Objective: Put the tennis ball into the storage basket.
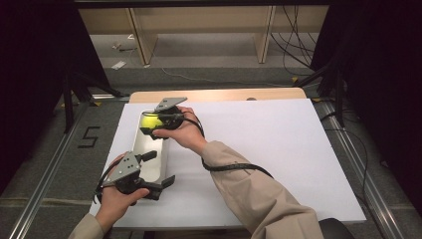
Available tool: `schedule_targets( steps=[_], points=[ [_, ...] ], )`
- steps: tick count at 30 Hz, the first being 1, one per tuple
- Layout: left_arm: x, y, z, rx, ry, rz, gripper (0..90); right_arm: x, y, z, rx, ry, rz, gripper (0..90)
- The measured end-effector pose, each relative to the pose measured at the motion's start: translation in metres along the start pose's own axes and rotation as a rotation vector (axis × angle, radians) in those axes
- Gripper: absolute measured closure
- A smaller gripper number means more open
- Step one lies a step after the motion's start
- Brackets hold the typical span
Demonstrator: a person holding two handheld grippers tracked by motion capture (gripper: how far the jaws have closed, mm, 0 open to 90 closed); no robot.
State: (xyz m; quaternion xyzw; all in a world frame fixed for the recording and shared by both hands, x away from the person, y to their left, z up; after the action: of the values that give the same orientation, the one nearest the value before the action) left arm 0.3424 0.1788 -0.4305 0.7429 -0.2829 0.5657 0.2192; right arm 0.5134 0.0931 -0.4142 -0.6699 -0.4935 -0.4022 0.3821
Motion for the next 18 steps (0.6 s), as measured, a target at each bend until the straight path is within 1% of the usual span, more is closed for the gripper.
schedule_targets(
  steps=[12, 18],
  points=[
    [0.0, 0.0, -0.0001, -0.001, 0.0, 0.0, 0.0, -0.0014, 0.0004, 0.0034, 0.003, -0.005, 0.001, 26.6],
    [0.0, 0.0001, 0.0, -0.001, 0.0, 0.0, 0.0, -0.0025, 0.0001, 0.0047, 0.004, -0.009, 0.009, 26.5]
  ],
)
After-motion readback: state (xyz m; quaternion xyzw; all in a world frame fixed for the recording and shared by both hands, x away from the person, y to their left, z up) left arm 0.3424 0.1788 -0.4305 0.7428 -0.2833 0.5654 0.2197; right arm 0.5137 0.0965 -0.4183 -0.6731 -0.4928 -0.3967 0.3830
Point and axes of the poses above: each handheld gripper's, and its own axes: z roughly forward along the jaws, x roughly out of its top, y roughly to its right, the point moved 3 cm from there along z, roughly forward along the jaws, and after that the axes turned 9 degrees about x, right-handed, at the moved point
